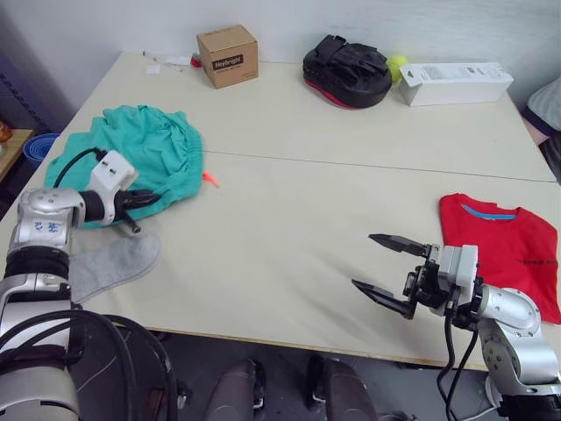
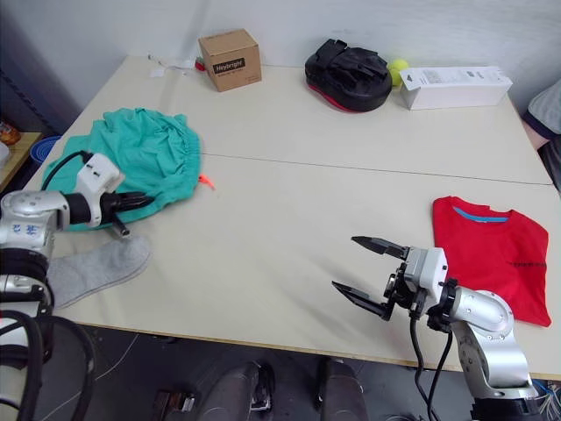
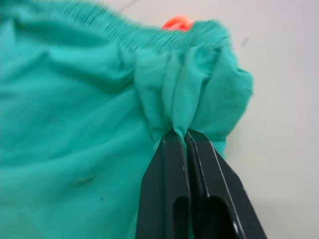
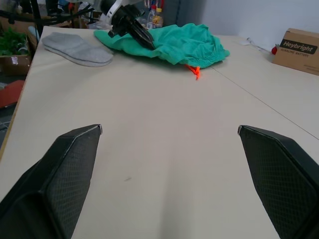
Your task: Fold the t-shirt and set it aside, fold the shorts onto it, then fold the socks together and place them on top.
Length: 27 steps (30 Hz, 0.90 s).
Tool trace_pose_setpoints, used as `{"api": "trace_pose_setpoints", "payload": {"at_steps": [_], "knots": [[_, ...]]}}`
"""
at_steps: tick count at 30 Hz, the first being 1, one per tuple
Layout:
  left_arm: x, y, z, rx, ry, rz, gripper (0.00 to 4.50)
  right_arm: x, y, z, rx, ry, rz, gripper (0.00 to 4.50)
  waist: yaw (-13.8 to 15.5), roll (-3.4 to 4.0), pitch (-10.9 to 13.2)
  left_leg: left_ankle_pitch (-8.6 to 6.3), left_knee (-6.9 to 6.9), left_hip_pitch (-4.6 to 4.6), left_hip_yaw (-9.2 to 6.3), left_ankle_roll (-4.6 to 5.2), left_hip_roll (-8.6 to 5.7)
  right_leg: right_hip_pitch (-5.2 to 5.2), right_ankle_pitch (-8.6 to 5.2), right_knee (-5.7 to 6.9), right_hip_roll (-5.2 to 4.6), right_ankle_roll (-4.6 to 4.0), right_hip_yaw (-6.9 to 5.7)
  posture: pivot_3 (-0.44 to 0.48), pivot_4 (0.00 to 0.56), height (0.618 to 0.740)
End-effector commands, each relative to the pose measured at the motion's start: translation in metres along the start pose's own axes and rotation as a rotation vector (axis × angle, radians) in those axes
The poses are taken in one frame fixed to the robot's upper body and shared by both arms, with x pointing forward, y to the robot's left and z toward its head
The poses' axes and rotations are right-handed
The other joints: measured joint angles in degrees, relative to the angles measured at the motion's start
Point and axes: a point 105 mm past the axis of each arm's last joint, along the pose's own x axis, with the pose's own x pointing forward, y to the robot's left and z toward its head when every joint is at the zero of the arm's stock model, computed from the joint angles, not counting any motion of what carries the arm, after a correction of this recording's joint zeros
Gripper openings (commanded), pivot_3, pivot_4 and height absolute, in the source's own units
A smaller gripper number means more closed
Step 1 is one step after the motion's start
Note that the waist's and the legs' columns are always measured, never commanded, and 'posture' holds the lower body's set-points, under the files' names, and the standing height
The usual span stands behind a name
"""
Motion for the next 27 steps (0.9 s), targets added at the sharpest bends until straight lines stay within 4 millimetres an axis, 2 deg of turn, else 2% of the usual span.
{"api": "trace_pose_setpoints", "payload": {"at_steps": [1,4,10,12,15,18,21,24,27], "knots": [[0.024,-0.009,0.063,0.205,-0.116,-0.094,0.01,-0.01,-0.009,0.006,-0.075,0.015,-0.026,4.5,0.2,-0.09,0.0,0.01,0.05,-0.05,-0.01,0.02,-0.01,0.0,0.01,0.0,0.0,0.02,-0.09,0.0,0.15,0.74],[0.052,-0.035,0.095,0.306,-0.171,-0.228,0.01,-0.018,-0.013,0.007,-0.096,0.037,-0.045,4.5,0.1,-0.11,0.1,0.01,0.18,-0.14,0.01,0.11,-0.06,0.01,0.08,-0.05,0.01,0.14,-0.28,0.0,0.15,0.74],[0.097,-0.109,0.133,0.455,-0.289,-0.529,0.01,-0.037,-0.017,0.007,-0.129,0.101,-0.057,4.5,-0.3,-0.18,0.1,-0.04,0.31,-0.14,0.16,0.24,-0.02,0.04,0.13,-0.16,0.08,0.24,-0.3,0.0,0.15,0.74],[0.109,-0.139,0.136,0.493,-0.319,-0.641,0.01,-0.04,-0.018,0.008,-0.138,0.114,-0.064,4.5,-0.3,-0.19,0.1,-0.04,0.4,-0.17,0.15,0.24,0.04,0.03,0.13,-0.13,0.12,0.24,-0.31,0.0,0.15,0.74],[0.122,-0.179,0.129,0.535,-0.347,-0.775,0.01,-0.046,-0.017,0.007,-0.152,0.145,-0.065,4.5,-0.2,-0.19,0.1,-0.06,0.57,-0.17,0.12,0.26,0.05,0.03,0.13,-0.06,0.08,0.24,-0.3,0.0,0.15,0.74],[0.13,-0.21,0.124,0.511,-0.403,-0.838,0.01,-0.05,-0.015,0.005,-0.155,0.171,-0.067,4.5,-0.1,-0.18,0.1,-0.13,0.67,-0.17,0.08,0.35,0.05,0.06,0.13,-0.26,0.0,0.24,-0.15,0.0,0.15,0.74],[0.134,-0.222,0.122,0.451,-0.429,-0.843,0.01,-0.05,-0.012,0.002,-0.157,0.188,-0.06,4.5,-0.2,-0.18,0.1,-0.15,0.71,-0.19,0.03,0.36,0.06,0.08,0.13,-0.27,-0.03,0.23,0.12,0.0,0.15,0.74],[0.131,-0.219,0.124,0.364,-0.442,-0.818,0.71,-0.045,-0.01,-0.001,-0.153,0.195,-0.041,4.5,-0.2,-0.17,0.1,-0.16,0.72,-0.18,0.0,0.36,0.07,0.07,0.13,-0.25,-0.03,0.23,0.15,0.0,0.15,0.74],[0.108,-0.202,0.132,0.31,-0.511,-0.775,1.69,-0.037,-0.008,-0.003,-0.142,0.222,-0.003,4.5,-0.4,-0.16,0.1,-0.17,0.71,-0.17,-0.01,0.33,0.07,0.08,0.13,-0.25,-0.04,0.23,0.19,0.0,0.15,0.74]]}}
